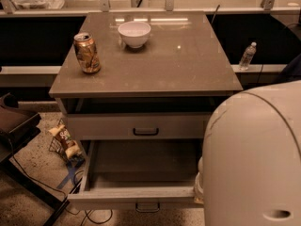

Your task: Open middle drawer

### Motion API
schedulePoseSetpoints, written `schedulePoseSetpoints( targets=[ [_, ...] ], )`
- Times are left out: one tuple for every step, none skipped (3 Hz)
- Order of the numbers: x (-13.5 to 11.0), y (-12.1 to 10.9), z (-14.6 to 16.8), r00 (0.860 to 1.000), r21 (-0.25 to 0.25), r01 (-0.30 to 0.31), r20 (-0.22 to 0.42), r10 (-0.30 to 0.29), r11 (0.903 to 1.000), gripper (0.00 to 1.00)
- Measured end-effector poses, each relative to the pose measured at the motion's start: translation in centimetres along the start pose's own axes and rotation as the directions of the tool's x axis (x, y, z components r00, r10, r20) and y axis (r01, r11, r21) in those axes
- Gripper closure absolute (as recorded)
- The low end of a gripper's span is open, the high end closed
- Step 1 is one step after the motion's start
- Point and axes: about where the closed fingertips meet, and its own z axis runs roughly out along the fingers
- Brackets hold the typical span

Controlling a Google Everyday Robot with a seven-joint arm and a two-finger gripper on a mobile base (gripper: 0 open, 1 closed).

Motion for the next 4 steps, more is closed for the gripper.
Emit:
schedulePoseSetpoints(
  targets=[
    [0.01,0.04,0.03,1.000,-0.001,0.000,0.000,0.000,1.0000,0.62],
    [0.01,0.05,0.03,1.000,-0.001,0.000,0.000,0.000,1.0000,0.38],
    [0.02,0.09,0.05,1.000,-0.002,0.001,-0.001,-0.001,1.0000,0.16],
    [0.03,0.15,0.09,1.000,-0.003,0.001,-0.001,-0.001,1.0000,0.00]
  ],
)
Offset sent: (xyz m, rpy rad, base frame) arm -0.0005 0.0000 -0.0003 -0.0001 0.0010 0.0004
